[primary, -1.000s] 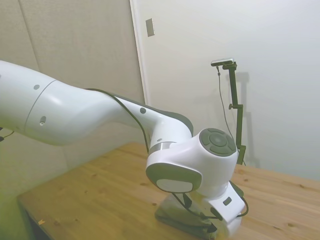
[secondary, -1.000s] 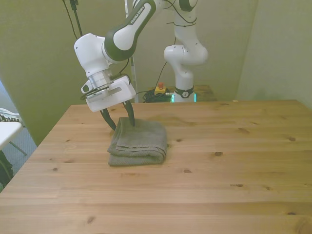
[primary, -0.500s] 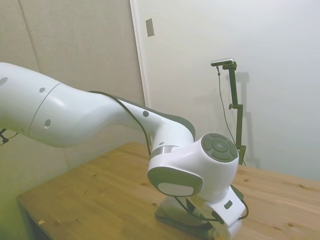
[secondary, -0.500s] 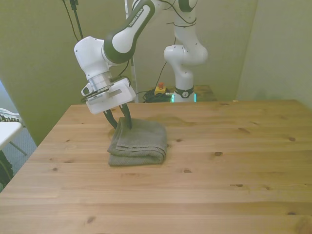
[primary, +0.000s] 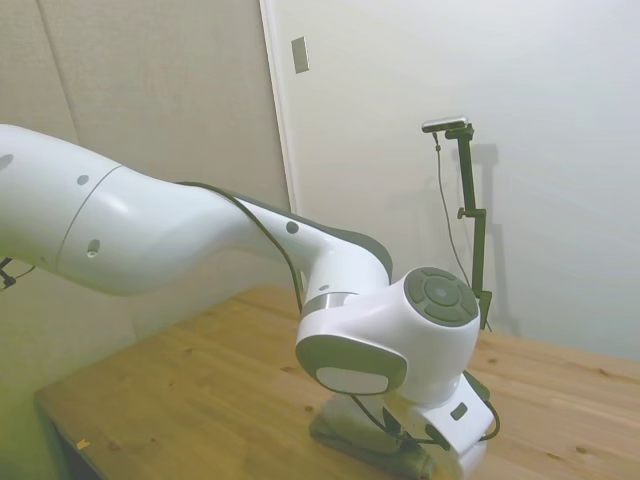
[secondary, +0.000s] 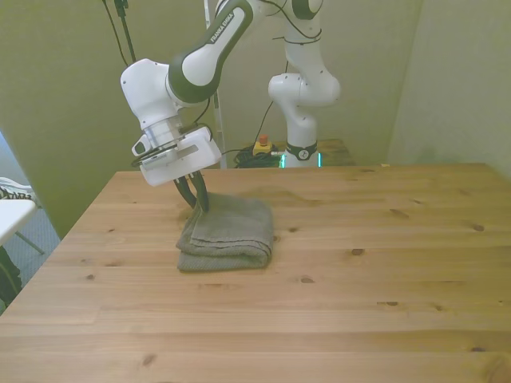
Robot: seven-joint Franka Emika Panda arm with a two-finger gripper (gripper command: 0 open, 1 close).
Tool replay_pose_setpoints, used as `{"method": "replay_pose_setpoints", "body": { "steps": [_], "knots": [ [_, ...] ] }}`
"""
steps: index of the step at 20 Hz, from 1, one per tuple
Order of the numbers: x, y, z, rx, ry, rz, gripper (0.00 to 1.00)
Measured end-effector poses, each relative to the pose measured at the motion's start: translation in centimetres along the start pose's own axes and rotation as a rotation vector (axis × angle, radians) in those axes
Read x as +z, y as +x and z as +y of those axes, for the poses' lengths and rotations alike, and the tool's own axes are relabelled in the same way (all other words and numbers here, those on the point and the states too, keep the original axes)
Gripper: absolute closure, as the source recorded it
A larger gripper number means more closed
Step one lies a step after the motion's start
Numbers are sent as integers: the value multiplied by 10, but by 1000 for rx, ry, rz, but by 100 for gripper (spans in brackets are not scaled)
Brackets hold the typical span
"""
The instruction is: Unfold the towel
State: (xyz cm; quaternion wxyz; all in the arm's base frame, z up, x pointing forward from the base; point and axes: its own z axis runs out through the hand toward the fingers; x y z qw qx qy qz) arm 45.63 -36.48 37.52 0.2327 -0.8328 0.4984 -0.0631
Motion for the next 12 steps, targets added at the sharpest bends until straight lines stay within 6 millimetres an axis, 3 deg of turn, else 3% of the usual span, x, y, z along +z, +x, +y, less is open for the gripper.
{"method": "replay_pose_setpoints", "body": {
  "steps": [6, 12],
  "knots": [
    [-25, -24, -30, -55, 25, -4, 100],
    [-31, -84, -77, -131, -4, -30, 100]
  ]
}}
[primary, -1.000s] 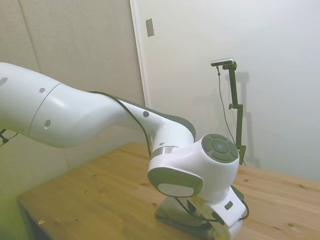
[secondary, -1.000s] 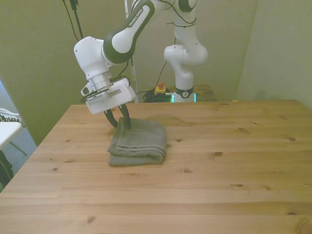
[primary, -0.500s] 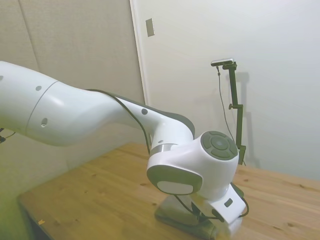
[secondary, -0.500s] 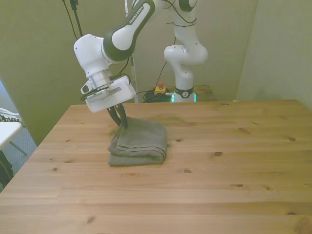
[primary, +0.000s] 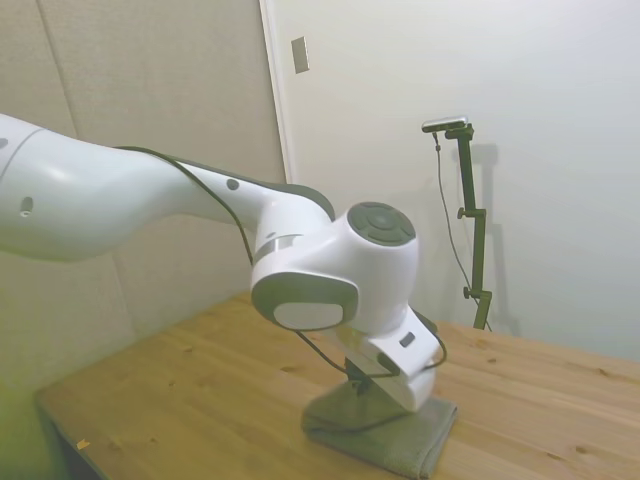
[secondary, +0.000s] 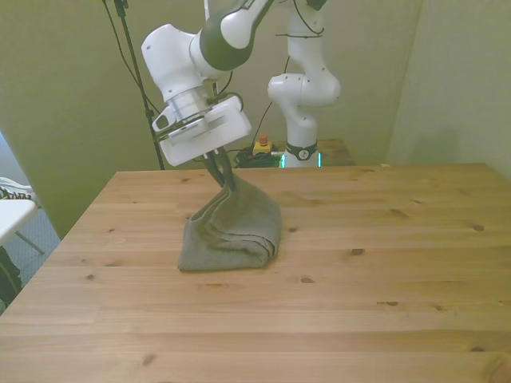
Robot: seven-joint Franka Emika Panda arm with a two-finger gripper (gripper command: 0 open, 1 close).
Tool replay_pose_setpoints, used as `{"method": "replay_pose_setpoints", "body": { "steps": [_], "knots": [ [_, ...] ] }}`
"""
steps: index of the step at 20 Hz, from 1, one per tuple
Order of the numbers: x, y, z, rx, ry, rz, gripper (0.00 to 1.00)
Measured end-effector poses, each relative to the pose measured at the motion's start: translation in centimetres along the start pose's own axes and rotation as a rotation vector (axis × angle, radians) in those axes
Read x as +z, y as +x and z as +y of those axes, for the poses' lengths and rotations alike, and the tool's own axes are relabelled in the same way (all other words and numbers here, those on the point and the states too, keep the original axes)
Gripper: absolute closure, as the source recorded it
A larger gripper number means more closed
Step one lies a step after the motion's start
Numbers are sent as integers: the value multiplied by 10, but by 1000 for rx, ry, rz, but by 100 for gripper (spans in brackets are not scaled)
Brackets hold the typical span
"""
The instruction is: Unfold the towel
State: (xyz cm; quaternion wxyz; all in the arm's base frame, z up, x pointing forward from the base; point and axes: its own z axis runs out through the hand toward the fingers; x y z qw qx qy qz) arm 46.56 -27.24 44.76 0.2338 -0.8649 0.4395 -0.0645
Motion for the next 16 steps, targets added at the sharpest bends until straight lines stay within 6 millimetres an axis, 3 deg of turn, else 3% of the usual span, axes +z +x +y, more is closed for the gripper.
{"method": "replay_pose_setpoints", "body": {
  "steps": [5, 12, 16],
  "knots": [
    [-12, -53, -33, -84, 5, -3, 100],
    [17, -88, -46, -153, -50, 125, 100],
    [27, -126, -56, -197, -84, 154, 100]
  ]
}}
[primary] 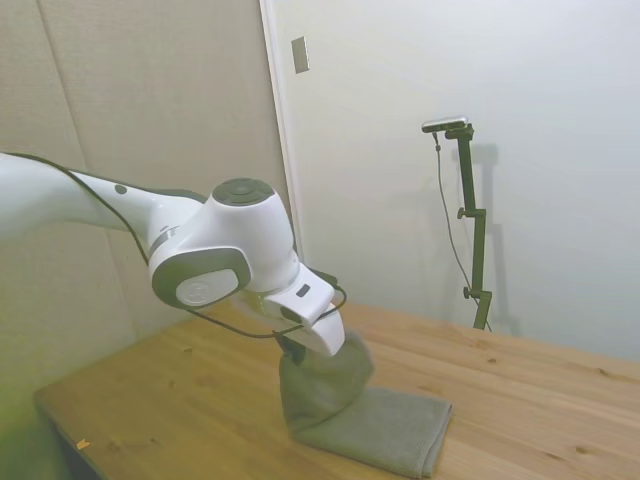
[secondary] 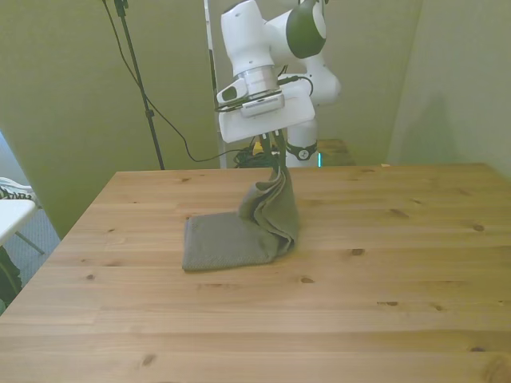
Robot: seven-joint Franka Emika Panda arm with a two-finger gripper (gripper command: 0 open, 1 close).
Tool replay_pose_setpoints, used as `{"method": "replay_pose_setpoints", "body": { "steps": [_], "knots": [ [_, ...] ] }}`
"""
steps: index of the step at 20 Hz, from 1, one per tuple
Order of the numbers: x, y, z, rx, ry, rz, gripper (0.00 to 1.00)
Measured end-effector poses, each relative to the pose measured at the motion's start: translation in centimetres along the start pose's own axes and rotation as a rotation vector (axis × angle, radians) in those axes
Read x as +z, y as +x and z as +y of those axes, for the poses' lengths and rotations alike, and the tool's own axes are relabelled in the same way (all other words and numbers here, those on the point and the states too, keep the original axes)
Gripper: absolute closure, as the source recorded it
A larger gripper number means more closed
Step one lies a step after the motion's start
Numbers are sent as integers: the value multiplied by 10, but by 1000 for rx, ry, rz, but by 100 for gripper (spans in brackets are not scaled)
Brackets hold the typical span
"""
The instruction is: Unfold the towel
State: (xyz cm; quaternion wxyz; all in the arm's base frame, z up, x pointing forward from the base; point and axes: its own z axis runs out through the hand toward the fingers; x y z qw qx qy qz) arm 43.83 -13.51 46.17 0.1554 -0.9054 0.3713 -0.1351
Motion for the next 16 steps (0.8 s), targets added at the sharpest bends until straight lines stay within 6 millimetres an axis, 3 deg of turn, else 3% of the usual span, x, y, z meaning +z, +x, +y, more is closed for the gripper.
{"method": "replay_pose_setpoints", "body": {
  "steps": [2, 3, 7, 12, 16],
  "knots": [
    [-2, -18, -8, -21, -4, 0, 100],
    [-3, -26, -12, -29, -4, 0, 0],
    [9, -41, -17, -44, -55, 12, 0],
    [32, -36, -14, -33, -77, 7, 0],
    [36, -34, -18, -39, -79, 2, 0]
  ]
}}
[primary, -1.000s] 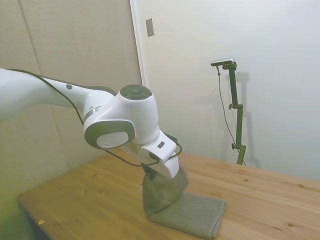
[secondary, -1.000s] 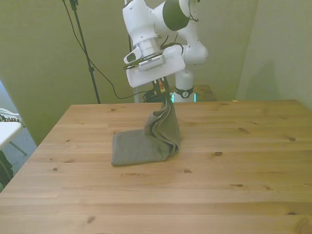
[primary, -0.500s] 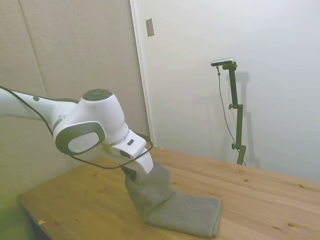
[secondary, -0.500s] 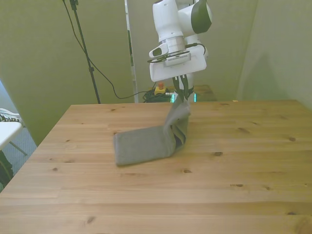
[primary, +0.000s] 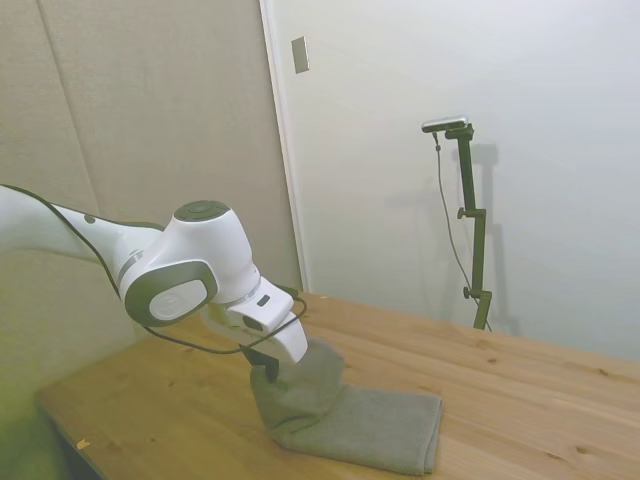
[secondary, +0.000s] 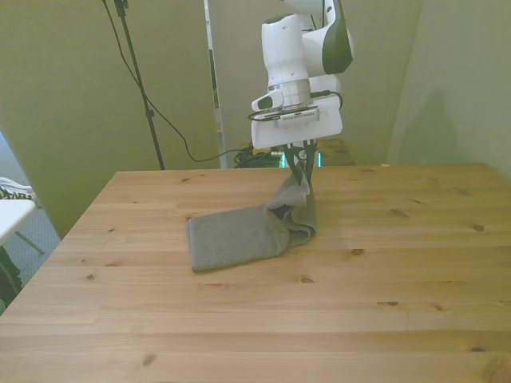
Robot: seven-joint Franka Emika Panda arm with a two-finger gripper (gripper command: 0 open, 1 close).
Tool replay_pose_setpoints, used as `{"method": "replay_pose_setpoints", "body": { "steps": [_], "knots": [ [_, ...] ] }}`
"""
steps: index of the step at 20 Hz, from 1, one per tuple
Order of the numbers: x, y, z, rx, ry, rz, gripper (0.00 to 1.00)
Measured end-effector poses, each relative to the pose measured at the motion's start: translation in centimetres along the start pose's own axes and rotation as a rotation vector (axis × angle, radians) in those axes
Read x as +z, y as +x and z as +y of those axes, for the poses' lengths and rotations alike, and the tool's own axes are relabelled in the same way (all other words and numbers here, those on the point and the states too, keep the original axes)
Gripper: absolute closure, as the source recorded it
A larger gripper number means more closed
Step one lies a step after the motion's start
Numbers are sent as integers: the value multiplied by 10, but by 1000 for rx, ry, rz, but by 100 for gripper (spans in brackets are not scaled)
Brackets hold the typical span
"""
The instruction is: Unfold the towel
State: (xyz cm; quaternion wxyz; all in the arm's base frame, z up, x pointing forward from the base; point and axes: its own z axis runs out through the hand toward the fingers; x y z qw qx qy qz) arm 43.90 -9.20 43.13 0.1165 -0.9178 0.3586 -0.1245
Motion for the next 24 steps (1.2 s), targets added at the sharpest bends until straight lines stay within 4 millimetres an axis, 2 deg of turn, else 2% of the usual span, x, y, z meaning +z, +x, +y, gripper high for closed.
{"method": "replay_pose_setpoints", "body": {
  "steps": [7, 13, 16, 18, 21, 24],
  "knots": [
    [1, -19, -24, -62, 9, -32, 0],
    [2, -56, -50, -141, -3, -126, 0],
    [-2, -72, -53, -102, -101, -137, 0],
    [-13, -78, -50, -56, -191, -117, 0],
    [-43, -81, -40, 20, -279, -82, 0],
    [-66, -97, -28, 92, -407, -76, 0]
  ]
}}
